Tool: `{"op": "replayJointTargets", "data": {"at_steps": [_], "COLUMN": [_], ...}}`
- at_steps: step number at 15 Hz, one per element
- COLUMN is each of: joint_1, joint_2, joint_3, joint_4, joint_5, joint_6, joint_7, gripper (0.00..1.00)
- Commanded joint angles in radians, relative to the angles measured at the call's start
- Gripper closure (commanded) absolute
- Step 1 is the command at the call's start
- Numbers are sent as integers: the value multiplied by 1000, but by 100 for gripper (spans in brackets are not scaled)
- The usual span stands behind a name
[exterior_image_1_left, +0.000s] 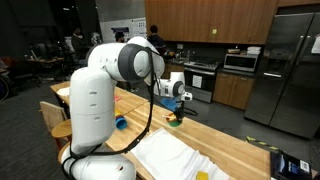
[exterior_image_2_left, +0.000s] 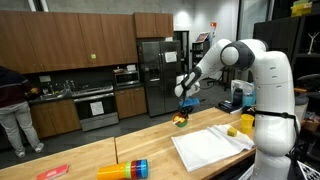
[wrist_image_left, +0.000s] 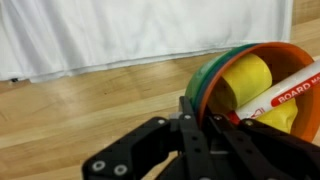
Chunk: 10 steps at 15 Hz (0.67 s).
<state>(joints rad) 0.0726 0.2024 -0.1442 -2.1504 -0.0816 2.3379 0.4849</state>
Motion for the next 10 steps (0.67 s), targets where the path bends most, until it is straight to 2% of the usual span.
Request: {"op": "replayJointTargets", "data": {"at_steps": [1, 7, 10], "joint_1": [-51, -213, -309], "joint_2": [-177, -328, -378], "joint_3": [-33, -75, -91], "joint_4": [-202, -425, -499], "joint_5": [-45, -120, -140], "joint_6": [102, 225, 278], "joint_7": [133, 321, 349], "gripper": [98, 98, 98]}}
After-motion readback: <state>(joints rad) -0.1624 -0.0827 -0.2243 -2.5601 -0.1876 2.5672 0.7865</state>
